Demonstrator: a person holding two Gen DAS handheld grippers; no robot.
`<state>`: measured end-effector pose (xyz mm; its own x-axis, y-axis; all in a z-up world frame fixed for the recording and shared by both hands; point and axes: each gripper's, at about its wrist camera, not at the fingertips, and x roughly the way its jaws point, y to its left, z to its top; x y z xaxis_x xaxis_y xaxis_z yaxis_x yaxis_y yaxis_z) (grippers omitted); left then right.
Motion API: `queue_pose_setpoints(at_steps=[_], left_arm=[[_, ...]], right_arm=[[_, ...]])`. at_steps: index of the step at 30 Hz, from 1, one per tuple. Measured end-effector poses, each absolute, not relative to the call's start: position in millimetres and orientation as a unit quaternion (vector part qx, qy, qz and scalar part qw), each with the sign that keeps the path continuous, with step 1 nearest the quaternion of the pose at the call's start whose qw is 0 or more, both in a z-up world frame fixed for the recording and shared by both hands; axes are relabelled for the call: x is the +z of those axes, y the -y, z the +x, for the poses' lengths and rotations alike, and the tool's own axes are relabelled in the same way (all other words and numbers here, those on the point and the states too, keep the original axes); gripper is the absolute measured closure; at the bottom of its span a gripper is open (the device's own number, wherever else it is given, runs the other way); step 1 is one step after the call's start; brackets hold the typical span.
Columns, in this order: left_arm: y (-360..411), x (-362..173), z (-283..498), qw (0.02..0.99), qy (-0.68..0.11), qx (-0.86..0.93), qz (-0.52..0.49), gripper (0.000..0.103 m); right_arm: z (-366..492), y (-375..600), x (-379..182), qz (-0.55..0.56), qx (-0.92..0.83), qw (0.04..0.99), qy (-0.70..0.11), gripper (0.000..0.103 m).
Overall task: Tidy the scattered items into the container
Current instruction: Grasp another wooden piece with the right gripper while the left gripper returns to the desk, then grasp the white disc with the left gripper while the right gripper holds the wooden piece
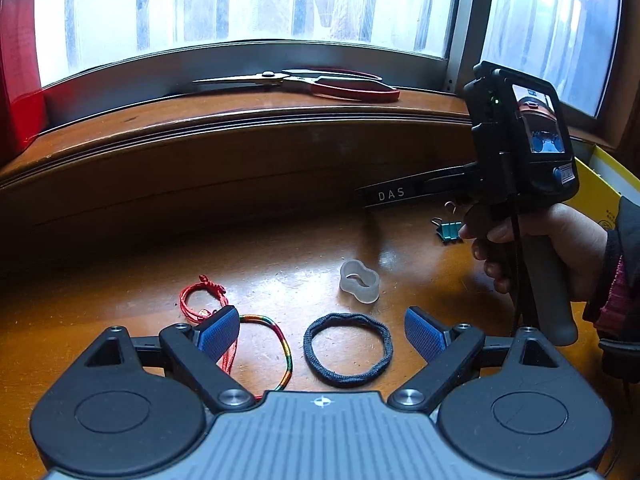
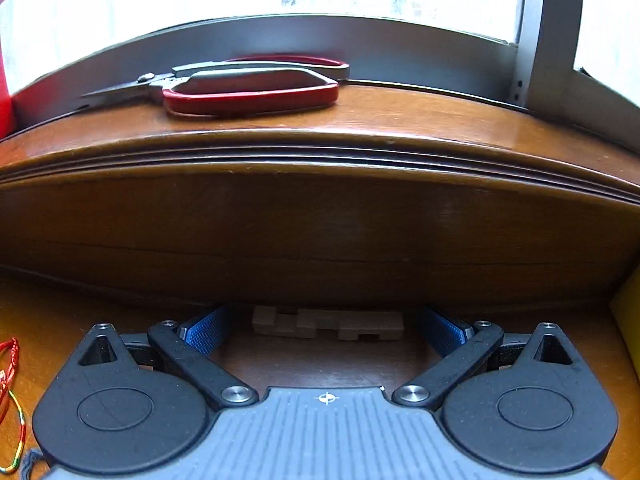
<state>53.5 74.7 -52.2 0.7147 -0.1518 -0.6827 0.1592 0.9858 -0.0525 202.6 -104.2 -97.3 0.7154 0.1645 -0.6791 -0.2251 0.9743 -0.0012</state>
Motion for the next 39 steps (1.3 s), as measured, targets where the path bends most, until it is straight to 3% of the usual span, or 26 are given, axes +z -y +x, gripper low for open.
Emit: queue_pose_setpoints(at_steps=[4,7,12,18,27,39], left_arm=[[-77,-55,55,0.924,-0.373,-0.081,-0.003,0.012],[-76,-55,54,0.925,-0.371,-0.083,-0.003,0.012],[-77,-55,51,0.926,-0.367,-0.085,0.001,0.012],[-76,-44,38,0.930,-0.354,-0.097,0.004,0.012],[-34,-47,9,0.913,-0.355,-0.196,0.051,0.012],[27,-74,-14,0.890,-0.364,-0.239,0.133,0.013]], right_arm=[[198,105,-98,-0.049,0.109,0.925,-0.361,0.000],[194,110,-95,-0.051,0.110,0.925,-0.360,0.006],[181,116,-92,-0.053,0.106,0.928,-0.353,0.027],[167,131,-71,-0.024,0.112,0.931,-0.347,0.028],[66,185,-8,0.006,0.097,0.945,-0.313,0.027],[-39,223,-65,0.037,0.008,0.922,-0.385,0.027]])
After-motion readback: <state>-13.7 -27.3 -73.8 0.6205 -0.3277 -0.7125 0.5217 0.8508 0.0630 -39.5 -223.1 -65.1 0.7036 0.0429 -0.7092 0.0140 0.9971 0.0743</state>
